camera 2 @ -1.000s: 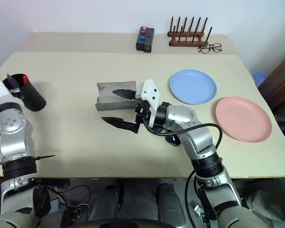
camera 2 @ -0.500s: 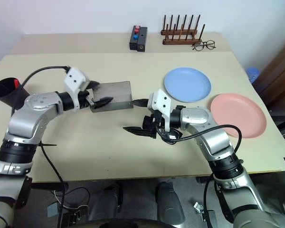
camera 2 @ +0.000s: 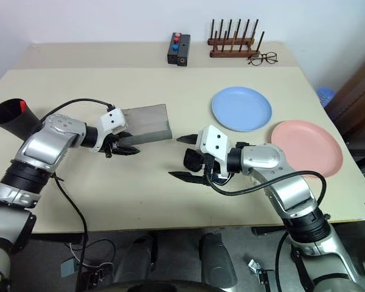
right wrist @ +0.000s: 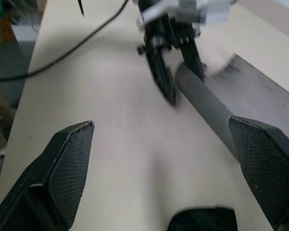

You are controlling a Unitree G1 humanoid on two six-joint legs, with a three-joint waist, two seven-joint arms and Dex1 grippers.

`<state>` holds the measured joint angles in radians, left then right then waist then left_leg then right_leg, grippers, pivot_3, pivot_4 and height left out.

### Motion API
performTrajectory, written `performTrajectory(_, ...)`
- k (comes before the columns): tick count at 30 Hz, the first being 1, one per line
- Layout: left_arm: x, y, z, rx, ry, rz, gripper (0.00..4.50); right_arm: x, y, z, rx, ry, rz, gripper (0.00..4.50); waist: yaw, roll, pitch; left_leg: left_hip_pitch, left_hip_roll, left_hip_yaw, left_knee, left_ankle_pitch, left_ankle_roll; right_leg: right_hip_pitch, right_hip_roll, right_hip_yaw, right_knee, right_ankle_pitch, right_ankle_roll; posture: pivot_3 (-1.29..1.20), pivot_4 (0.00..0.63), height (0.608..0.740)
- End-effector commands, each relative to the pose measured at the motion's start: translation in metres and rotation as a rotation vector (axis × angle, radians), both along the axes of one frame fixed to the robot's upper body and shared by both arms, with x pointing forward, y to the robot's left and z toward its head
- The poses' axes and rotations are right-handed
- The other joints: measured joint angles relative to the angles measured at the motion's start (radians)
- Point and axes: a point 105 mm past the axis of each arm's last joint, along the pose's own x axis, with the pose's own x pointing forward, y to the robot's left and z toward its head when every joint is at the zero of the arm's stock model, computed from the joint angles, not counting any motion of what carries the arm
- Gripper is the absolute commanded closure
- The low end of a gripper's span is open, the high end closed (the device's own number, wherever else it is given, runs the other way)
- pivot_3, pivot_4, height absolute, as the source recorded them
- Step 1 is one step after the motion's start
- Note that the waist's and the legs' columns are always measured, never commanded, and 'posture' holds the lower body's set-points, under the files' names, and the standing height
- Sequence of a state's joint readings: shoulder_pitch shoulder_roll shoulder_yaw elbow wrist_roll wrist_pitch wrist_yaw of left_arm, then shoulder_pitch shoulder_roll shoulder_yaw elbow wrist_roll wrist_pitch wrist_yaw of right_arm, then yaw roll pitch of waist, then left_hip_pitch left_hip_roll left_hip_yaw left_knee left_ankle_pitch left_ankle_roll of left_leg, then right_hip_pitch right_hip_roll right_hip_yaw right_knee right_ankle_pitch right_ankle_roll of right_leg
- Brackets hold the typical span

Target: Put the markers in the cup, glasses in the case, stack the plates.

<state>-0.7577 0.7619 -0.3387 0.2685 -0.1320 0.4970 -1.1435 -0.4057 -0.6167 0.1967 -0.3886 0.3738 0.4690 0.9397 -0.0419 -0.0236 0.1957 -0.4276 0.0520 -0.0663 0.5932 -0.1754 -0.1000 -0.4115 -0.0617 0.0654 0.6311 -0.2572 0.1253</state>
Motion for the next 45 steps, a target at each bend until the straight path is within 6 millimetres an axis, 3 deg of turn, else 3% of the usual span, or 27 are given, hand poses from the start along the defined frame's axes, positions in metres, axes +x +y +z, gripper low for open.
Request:
performTrajectory(1,-0.001,0.000,0.012,-0.014,-0.060,-0.036,3.89,0.001,-0.007,0.012,-0.014,-0.065,-0.031,0.00,0.000,0.000,0.000,0.000,0.000,0.000,0.000,0.000,0.000,0.000,0.000,0.000,0.000,0.000,0.000,0.00,0.150,0.738)
performTrajectory(2,-0.002,-0.001,0.013,-0.018,-0.068,-0.048,4.41,0.002,-0.009,0.012,-0.019,-0.067,-0.040,0.00,0.000,0.000,0.000,0.000,0.000,0.000,0.001,0.000,0.000,0.000,0.000,0.000,0.000,0.000,0.000,0.00,0.150,0.738)
performTrajectory(3,-0.004,-0.002,0.014,-0.020,-0.084,-0.066,4.47,0.003,-0.012,0.011,-0.032,-0.069,-0.054,0.00,0.000,0.000,0.000,0.000,0.000,0.000,0.001,0.000,0.000,0.000,0.000,0.000,0.000,0.000,0.000,0.00,0.150,0.738)
performTrajectory(7,-0.018,0.003,0.014,-0.018,-0.103,-0.129,4.47,0.006,-0.031,0.011,-0.078,-0.075,-0.104,0.00,0.001,0.000,0.000,0.000,0.000,0.000,0.000,0.000,0.000,0.000,0.000,0.000,0.000,0.000,0.000,0.00,0.150,0.738)
performTrajectory(16,-0.098,0.006,-0.004,0.065,0.022,-0.343,4.47,0.008,-0.055,0.009,-0.115,-0.071,-0.151,0.00,0.000,0.001,0.000,0.000,0.000,0.002,0.001,-0.001,0.002,0.000,-0.001,0.002,0.000,-0.002,-0.003,0.00,0.150,0.738)
performTrajectory(24,-0.100,-0.002,-0.012,0.071,0.005,-0.330,4.47,0.006,-0.052,0.001,-0.136,-0.034,-0.119,0.00,0.005,0.001,0.000,0.000,0.000,0.003,0.004,-0.001,0.002,0.000,-0.001,0.003,0.000,-0.002,-0.003,0.00,0.150,0.738)
performTrajectory(31,-0.104,-0.023,-0.009,0.061,0.011,-0.377,4.47,0.013,-0.060,-0.017,-0.233,-0.021,-0.170,0.00,0.005,0.001,0.000,0.000,0.000,0.003,0.003,-0.002,0.003,0.000,-0.001,0.003,0.000,-0.002,-0.003,0.00,0.150,0.738)
performTrajectory(39,-0.100,-0.027,-0.004,0.042,0.027,-0.364,4.47,0.021,-0.065,-0.027,-0.290,-0.035,-0.229,0.00,0.000,0.001,0.000,0.000,0.000,0.003,0.003,-0.002,0.003,0.000,-0.001,0.003,0.000,-0.002,-0.003,0.00,0.150,0.738)
performTrajectory(42,-0.098,-0.024,0.001,0.037,0.017,-0.349,3.64,0.021,-0.067,-0.031,-0.318,-0.014,-0.254,0.00,0.000,0.001,0.000,0.000,0.000,0.003,0.003,-0.002,0.003,0.000,-0.001,0.003,0.000,-0.002,-0.003,0.00,0.150,0.738)
performTrajectory(45,-0.097,-0.024,0.011,-0.003,-0.006,-0.333,2.17,0.020,-0.064,-0.029,-0.319,-0.009,-0.253,0.00,0.000,0.001,0.000,0.000,0.000,0.003,0.003,-0.002,0.003,0.000,-0.001,0.003,0.000,-0.002,-0.003,0.00,0.150,0.738)
